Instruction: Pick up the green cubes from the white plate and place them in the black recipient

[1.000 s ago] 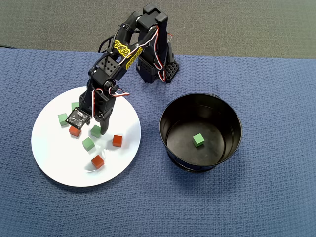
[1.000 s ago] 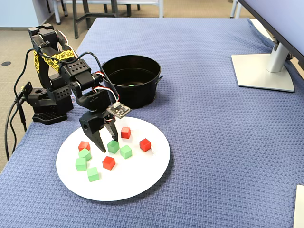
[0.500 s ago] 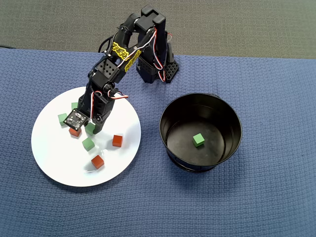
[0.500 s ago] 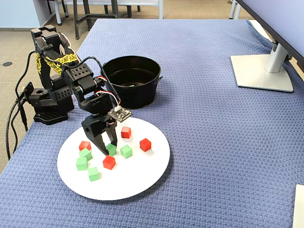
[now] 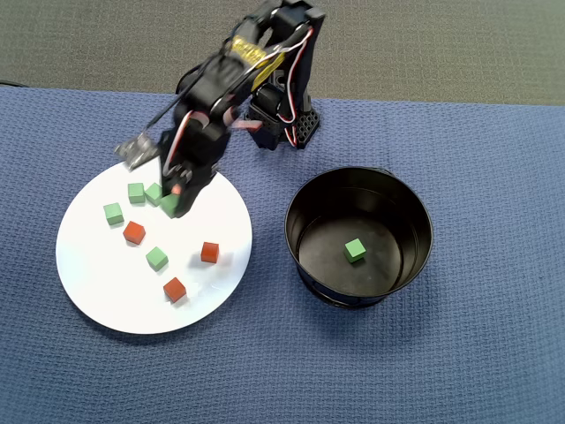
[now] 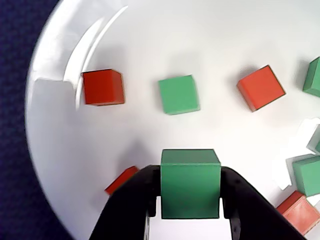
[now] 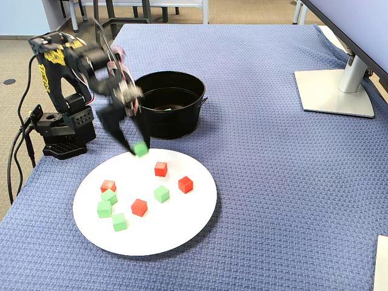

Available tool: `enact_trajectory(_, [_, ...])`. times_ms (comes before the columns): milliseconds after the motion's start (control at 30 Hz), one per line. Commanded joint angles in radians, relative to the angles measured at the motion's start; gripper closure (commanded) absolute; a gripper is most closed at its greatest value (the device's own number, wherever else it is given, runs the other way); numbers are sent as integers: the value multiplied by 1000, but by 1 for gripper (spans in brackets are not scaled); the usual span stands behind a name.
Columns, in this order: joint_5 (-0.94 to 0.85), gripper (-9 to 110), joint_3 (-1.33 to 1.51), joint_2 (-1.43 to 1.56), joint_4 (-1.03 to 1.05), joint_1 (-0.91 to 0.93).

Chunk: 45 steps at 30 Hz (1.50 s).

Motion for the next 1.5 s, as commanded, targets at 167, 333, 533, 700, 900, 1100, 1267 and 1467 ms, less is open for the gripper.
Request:
enact_trajectory(167, [253, 102, -38, 222, 150, -463])
enact_trajectory(333, [405, 102, -40, 267, 164, -735])
enact_trajectory(533, [660, 101, -43, 218, 123, -983])
enact_trajectory(700, [670, 59, -92, 187, 133, -948])
enact_trajectory(900, [477, 57, -130, 173, 44, -572])
enact_trajectory(1100, [371, 73, -104, 38, -110, -262])
enact_trajectory(1267, [324, 81, -89, -98, -206, -103])
enact_trajectory(1467, [201, 76, -164, -344, -262, -6])
